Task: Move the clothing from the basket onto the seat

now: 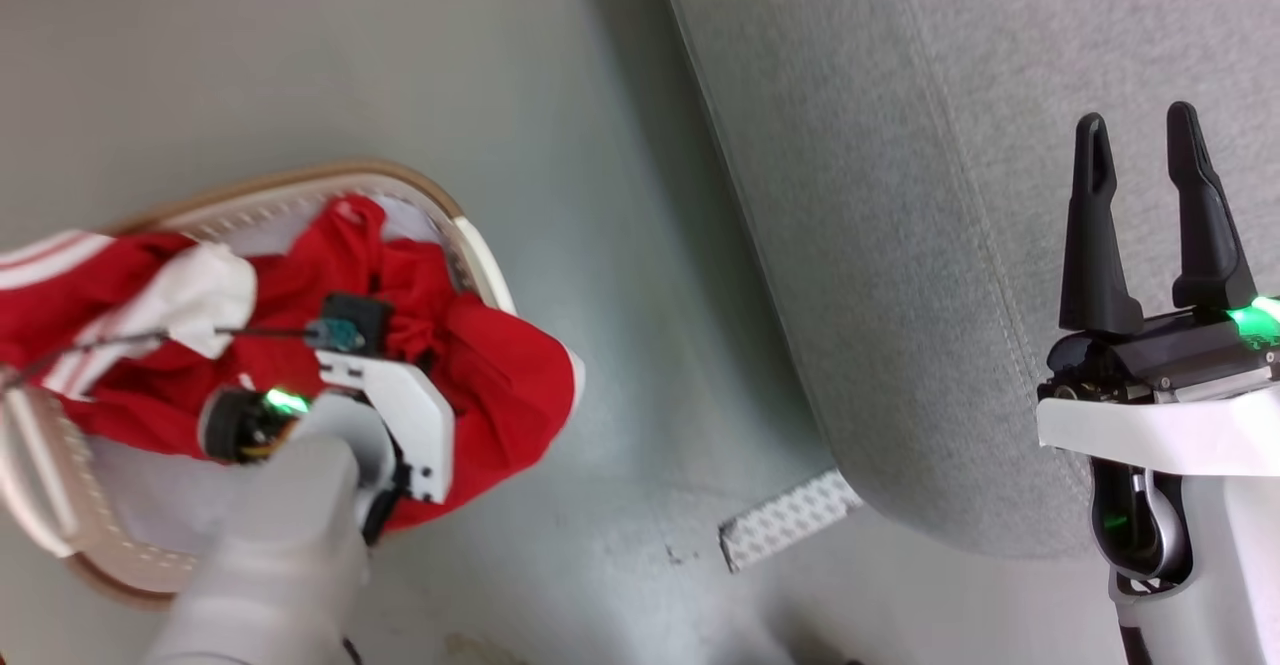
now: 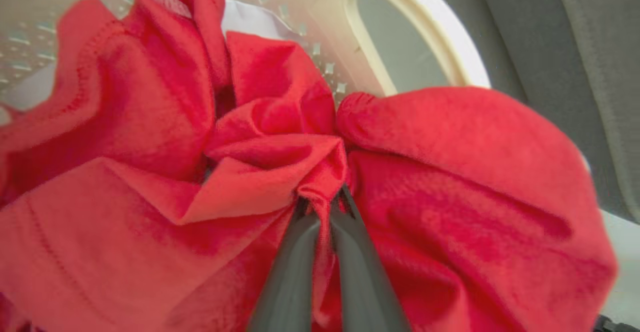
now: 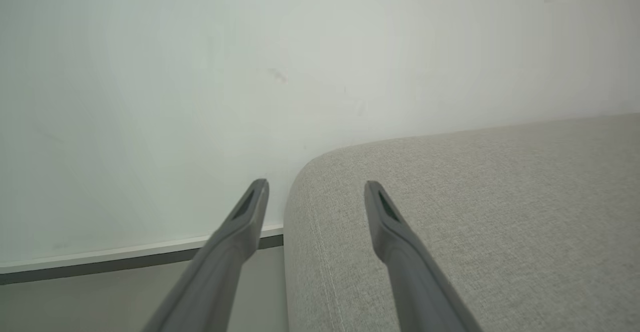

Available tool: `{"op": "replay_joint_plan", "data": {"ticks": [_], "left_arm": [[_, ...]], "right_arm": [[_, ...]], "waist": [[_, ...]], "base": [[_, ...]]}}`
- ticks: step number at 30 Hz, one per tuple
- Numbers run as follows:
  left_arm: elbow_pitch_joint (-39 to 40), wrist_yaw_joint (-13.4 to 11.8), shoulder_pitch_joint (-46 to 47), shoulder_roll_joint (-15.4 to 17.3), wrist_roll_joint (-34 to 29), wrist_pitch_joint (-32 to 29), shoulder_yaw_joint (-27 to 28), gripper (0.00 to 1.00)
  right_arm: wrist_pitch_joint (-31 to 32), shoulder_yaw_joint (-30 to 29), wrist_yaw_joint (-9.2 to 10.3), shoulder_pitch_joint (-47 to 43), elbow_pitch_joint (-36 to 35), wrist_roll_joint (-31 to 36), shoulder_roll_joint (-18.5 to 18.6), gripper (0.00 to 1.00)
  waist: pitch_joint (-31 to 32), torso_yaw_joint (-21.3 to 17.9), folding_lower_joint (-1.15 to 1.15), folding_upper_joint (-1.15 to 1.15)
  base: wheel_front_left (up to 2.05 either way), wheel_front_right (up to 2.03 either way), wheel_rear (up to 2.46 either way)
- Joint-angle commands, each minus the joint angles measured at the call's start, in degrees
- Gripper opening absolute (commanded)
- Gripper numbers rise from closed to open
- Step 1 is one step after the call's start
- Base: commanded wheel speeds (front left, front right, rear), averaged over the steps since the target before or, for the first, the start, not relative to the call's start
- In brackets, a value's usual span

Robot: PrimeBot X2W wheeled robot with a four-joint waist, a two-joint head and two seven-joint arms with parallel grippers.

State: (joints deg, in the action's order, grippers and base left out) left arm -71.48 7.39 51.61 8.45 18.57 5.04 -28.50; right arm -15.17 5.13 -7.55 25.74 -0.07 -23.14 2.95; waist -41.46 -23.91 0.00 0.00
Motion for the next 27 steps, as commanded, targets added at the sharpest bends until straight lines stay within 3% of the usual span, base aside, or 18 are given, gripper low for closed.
{"op": "replay_joint_plan", "data": {"ticks": [1,16,27], "left_arm": [[0.33,0.12,-1.33,-0.48,1.10,0.78,-0.39,0.00],[7.58,0.12,-8.22,-4.12,12.43,8.49,-6.66,0.00],[20.33,0.12,-12.34,-1.43,17.45,10.13,-7.63,0.00]], "right_arm": [[0.03,-0.47,0.12,-0.52,0.39,1.04,-0.05,1.00],[0.03,-0.18,0.12,-5.38,2.95,4.12,3.76,1.00],[0.03,0.47,0.12,-10.83,4.67,3.18,5.92,1.00]], "waist": [[3.46,1.98,0.00,0.00],[22.03,10.92,0.00,0.00],[33.31,15.87,0.00,0.00]], "base": [[0.00,0.00,0.00],[0.00,0.00,0.00],[0.00,0.00,0.00]]}}
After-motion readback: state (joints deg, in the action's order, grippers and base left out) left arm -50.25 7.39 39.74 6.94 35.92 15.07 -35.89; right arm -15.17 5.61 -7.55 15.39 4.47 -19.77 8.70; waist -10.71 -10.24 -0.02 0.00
